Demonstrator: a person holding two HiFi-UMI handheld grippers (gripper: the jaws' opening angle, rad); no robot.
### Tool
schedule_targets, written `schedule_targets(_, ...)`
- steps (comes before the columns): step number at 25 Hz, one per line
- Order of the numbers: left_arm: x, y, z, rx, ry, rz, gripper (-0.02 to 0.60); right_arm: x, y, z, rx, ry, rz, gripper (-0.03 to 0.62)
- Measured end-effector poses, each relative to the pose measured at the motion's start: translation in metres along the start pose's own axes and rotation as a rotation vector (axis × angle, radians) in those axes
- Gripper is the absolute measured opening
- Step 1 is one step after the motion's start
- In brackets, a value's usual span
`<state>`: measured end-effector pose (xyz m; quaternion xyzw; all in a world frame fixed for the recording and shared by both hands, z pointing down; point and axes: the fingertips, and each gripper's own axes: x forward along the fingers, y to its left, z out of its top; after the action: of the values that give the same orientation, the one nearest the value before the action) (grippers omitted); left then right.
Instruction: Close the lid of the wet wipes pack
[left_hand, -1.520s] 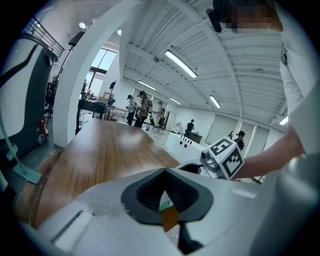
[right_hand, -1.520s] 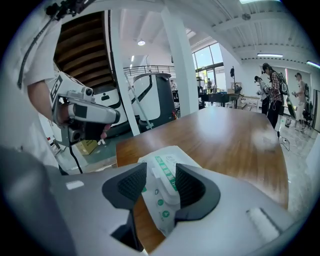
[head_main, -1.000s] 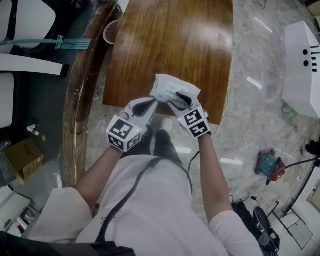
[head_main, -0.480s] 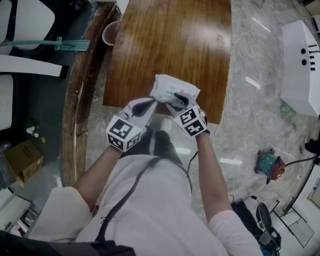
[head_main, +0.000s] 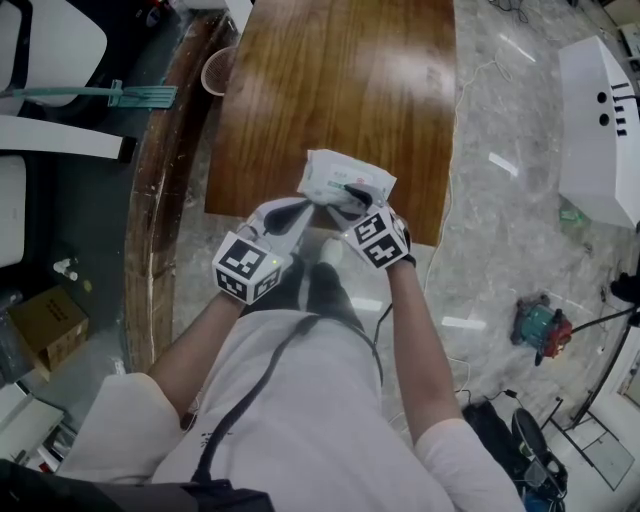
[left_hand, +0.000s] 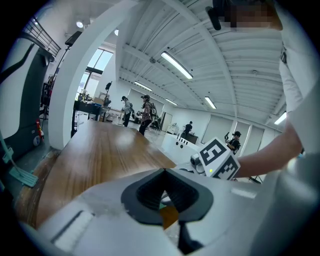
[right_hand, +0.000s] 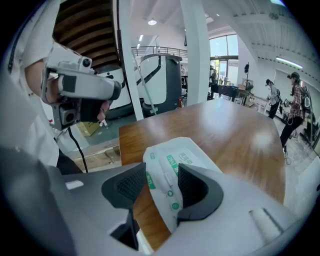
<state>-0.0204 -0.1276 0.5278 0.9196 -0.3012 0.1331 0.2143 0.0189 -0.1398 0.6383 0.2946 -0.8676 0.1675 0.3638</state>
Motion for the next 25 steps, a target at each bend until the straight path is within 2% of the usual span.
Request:
schedule_targets(6,-0.001,-0.004,0.011,0.018,-0.013,-0.006,0.002,-0.015,-0.002,0.014,0.079,-0.115,-0.022,0.193)
schedule_targets(10,0.002,-0.008,0.023,0.033,-0.030,-0.014,0.002,-0.034,-0.011,0.028,0.157,-0.207,-0.051,0.128)
schedule_targets(20,0.008,-0.029,0.056,0.079,-0.069,-0.052,0.002,-0.074,-0.019,0.040,0.171,-0.293,-0.122,0.029)
schedule_targets(25,0.006,-0.040,0.079,0.104,-0.104,-0.064,0.002,-0.111,-0.021,0.062,0.201,-0.412,-0.175,0.009)
